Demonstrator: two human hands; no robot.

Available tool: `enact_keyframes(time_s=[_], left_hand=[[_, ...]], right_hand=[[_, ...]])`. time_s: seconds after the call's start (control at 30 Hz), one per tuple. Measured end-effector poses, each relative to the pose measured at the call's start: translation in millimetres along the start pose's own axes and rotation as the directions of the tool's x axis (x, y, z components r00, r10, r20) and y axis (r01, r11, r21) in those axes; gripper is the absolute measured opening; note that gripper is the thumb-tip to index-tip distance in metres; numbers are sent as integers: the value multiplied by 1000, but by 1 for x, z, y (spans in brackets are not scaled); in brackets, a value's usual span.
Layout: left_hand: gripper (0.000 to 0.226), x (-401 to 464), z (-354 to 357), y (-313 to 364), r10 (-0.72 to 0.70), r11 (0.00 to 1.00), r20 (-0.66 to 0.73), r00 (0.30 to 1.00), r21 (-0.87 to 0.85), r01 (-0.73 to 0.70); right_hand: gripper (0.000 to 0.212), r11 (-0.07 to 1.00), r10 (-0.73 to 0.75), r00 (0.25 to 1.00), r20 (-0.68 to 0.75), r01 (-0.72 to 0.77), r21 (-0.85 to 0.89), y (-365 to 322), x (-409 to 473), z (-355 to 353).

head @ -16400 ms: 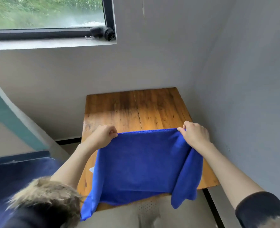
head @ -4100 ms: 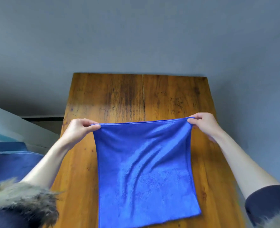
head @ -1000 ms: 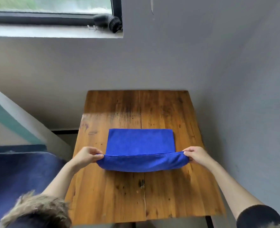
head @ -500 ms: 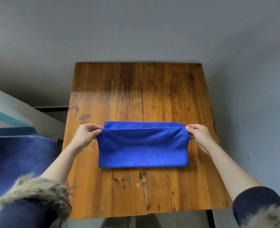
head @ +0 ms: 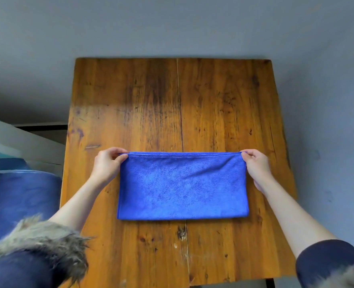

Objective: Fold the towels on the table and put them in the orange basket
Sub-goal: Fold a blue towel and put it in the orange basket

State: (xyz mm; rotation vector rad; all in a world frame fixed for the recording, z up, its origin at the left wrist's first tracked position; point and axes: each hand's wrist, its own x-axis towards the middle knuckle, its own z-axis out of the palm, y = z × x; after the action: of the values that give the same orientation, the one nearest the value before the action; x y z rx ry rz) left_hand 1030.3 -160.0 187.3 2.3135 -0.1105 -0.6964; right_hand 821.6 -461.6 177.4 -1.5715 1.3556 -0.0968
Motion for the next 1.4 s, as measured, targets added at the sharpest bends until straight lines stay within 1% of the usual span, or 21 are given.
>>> enact_keyframes(time_s=[0.13,0.2,0.27,0.33,0.37,0.4,0.43,0.5,0.57,0.6,0.63,0.7,0.73,0.83,0.9,1.0,1.1,1.17,1.27,1.33,1.4], left_hand=[[8,7,6,-3,34,999,-77,996,33,-31],[8,12,9,-7,65,995,-101,993,81,-57],[16,15,14,-13,105,987,-133,985,137,-87],[28,9,19,-17,177,970,-197,964,198,-138],[31,2,24,-18,250,944,-228,941,274,-185],[34,-6,31,-19,346,896,-236,908,369,-245],[37,-16,39,-18,447,832,-206,870,454,-319],[45,-35,63,-16,602,672,-34,798,561,-483],[48,-51,92,-14,654,529,148,742,611,-589],[49,-55,105,-14,650,493,199,734,625,-606],[50,-56,114,-14,632,489,219,744,632,-601],[53,-50,121,-18,581,523,215,785,641,-562],[53,-46,120,-22,570,519,217,793,653,-551],[53,-34,101,-40,587,439,255,768,697,-567],[53,-28,86,-50,591,421,250,767,716,-558],[54,-24,68,-63,554,459,211,805,729,-507],[52,-29,56,-70,514,622,90,853,646,-443],[49,-39,51,-69,490,738,-54,870,557,-381],[43,-54,49,-60,330,888,-262,907,412,-204],[37,-59,47,-56,187,939,-315,930,336,-75],[33,-59,45,-56,108,945,-312,944,327,0]], right_hand=[[13,998,-51,999,-13,50,-26,0,9,2],[14,992,-85,996,-38,81,-92,1,13,3],[18,969,-140,983,-123,110,-222,4,14,4],[24,919,-267,931,-248,169,-355,9,6,9],[29,887,-364,890,-275,242,-393,12,-3,14],[34,839,-469,846,-253,338,-427,16,-14,22],[39,766,-569,802,-183,435,-473,21,-27,32],[45,551,-711,702,47,597,-583,37,-50,55],[50,373,-729,635,254,680,-631,51,-67,78],[52,330,-716,628,305,689,-645,56,-71,87],[55,307,-699,634,329,682,-663,59,-70,93],[58,297,-657,673,338,644,-704,62,-63,97],[59,300,-642,692,331,624,-722,65,-57,95],[58,347,-610,748,261,548,-761,71,-43,79],[59,380,-596,776,206,498,-779,73,-39,71],[60,391,-582,791,188,475,-788,73,-40,71],[61,383,-562,802,202,469,-796,69,-42,71],[62,395,-561,806,189,461,-794,67,-47,71],[61,406,-591,782,199,502,-764,67,-65,79],[59,371,-618,739,268,575,-729,69,-82,92],[57,310,-640,691,335,632,-710,69,-96,108]])
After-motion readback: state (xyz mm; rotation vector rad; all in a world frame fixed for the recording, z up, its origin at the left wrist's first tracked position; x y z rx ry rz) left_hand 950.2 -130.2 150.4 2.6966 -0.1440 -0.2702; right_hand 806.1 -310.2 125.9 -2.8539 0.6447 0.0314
